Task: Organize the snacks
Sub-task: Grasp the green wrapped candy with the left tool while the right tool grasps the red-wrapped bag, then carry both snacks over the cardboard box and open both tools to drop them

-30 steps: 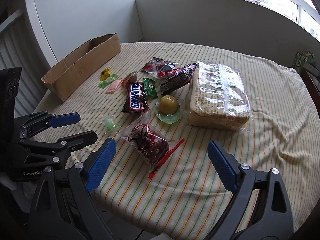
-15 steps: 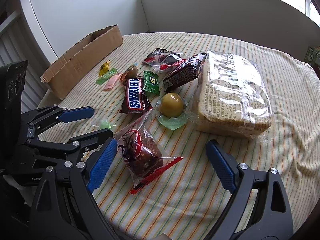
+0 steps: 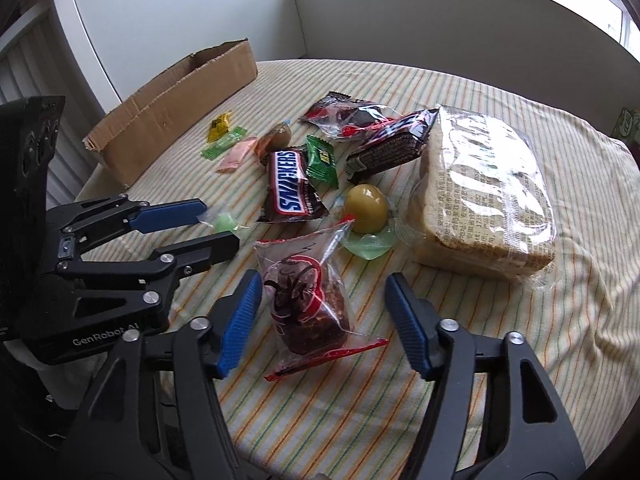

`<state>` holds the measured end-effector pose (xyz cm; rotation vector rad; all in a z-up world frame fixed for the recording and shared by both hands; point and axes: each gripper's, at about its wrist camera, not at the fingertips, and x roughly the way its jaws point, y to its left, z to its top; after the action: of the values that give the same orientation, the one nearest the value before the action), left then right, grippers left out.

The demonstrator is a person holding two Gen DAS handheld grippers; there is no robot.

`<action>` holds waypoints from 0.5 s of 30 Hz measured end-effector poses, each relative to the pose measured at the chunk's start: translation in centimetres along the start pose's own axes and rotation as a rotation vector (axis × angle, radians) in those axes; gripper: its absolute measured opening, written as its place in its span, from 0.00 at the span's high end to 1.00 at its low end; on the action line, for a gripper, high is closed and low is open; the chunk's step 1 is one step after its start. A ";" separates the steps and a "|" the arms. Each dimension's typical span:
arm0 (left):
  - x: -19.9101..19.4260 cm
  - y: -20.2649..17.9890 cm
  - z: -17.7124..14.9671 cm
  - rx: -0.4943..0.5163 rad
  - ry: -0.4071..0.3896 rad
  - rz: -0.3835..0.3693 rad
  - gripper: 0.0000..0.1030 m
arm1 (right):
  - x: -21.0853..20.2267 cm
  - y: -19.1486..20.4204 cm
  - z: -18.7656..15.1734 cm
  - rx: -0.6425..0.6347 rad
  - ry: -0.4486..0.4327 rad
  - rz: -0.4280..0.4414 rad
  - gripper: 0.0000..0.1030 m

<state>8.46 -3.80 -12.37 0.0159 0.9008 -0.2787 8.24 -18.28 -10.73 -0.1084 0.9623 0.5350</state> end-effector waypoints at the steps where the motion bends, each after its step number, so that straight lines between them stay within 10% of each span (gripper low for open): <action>1: 0.0 -0.1 0.0 -0.002 -0.001 0.002 0.58 | -0.2 -0.2 -0.1 0.004 -0.002 -0.007 0.49; 9: 1.0 -1.1 0.7 0.032 -0.010 0.026 0.58 | -0.9 -1.8 -0.4 0.056 -0.005 0.001 0.59; 15: 0.7 -0.6 0.7 0.017 -0.020 0.047 0.76 | -1.2 -1.7 -0.6 0.062 -0.005 0.003 0.65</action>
<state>9.28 -4.59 -12.44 0.0503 0.8772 -0.2421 8.05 -20.41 -10.36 -0.0506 0.9734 0.5074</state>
